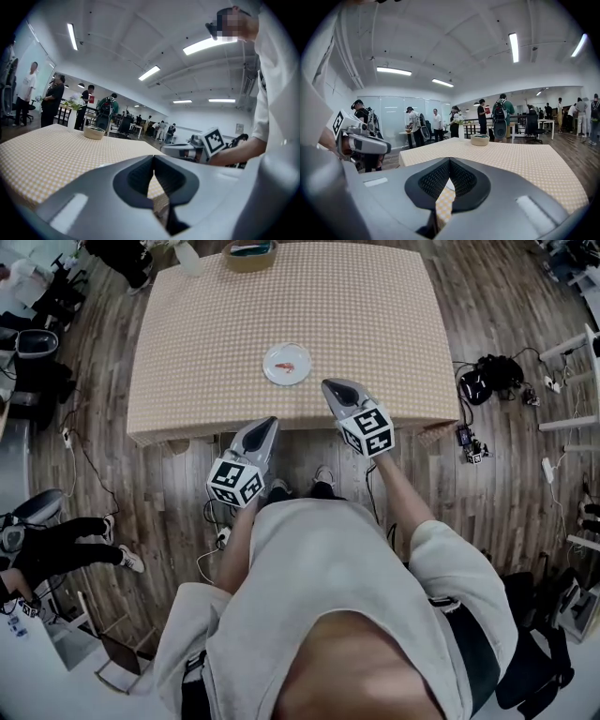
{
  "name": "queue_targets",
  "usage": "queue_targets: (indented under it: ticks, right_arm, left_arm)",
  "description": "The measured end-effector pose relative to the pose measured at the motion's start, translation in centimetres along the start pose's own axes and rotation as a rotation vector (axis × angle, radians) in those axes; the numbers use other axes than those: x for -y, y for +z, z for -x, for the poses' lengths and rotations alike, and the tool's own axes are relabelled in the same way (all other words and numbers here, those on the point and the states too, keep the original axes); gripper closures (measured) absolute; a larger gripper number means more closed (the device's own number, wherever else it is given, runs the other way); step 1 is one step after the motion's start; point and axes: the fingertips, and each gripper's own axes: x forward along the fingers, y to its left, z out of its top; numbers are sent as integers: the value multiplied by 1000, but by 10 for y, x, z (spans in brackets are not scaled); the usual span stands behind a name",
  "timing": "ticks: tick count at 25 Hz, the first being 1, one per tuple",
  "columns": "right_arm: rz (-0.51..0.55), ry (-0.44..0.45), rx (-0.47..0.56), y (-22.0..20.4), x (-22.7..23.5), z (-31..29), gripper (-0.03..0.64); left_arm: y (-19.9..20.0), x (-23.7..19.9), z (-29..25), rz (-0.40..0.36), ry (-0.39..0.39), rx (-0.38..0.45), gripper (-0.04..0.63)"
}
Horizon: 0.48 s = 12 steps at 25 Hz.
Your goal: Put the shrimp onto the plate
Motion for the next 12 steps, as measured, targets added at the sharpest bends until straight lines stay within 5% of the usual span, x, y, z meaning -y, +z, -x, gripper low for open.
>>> queue_targets:
  ticks: [12]
  right_arm:
    - [-49,-114,-3,-31,-112,96,618]
  left_arm:
    - [2,10,57,-13,-52,46,586]
